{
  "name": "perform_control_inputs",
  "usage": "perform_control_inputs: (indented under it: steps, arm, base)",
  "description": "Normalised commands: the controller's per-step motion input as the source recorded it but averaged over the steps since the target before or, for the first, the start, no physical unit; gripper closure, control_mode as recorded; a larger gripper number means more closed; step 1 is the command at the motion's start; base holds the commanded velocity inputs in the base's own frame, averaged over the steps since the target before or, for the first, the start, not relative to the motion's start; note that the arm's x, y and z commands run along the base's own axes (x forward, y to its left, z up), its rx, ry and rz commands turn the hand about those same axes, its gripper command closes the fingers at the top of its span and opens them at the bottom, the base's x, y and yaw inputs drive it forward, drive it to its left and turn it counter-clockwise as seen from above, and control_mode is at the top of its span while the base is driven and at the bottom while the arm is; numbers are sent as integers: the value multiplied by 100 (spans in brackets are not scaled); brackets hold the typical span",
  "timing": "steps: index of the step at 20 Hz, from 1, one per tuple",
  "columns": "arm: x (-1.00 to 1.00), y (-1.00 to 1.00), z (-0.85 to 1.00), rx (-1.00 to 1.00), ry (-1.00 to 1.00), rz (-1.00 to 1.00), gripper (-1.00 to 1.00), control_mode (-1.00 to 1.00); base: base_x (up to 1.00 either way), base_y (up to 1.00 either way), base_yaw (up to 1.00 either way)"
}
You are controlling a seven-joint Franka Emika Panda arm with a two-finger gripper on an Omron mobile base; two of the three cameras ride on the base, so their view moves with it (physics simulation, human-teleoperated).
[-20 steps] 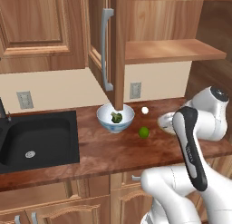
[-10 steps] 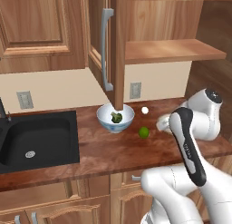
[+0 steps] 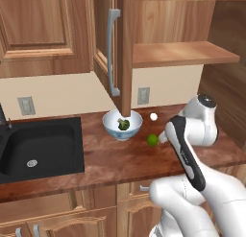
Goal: Pick both bowls and place them on the counter. Then place the broccoli in one bowl and place the lime in the other bowl.
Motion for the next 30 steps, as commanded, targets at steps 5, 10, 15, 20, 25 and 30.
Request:
perform_control_inputs:
  steps: [5, 10, 15, 20, 25, 30]
  arm:
    - [19, 3, -32, -12, 1, 8, -100, -100]
    - [25, 0, -12, -8, 0, 7, -100, -100]
    - [32, 1, -16, -6, 0, 6, -100, -100]
    - [28, 0, -18, -6, 0, 7, -100, -100]
    - [17, 0, -13, -1, 0, 6, -100, -100]
    - [22, 0, -15, 0, 3, 5, -100, -100]
  base:
    - [0, 0, 0]
    - [0, 0, 0]
    - [0, 0, 0]
    - [0, 0, 0]
    - [0, 0, 0]
    - [0, 0, 0]
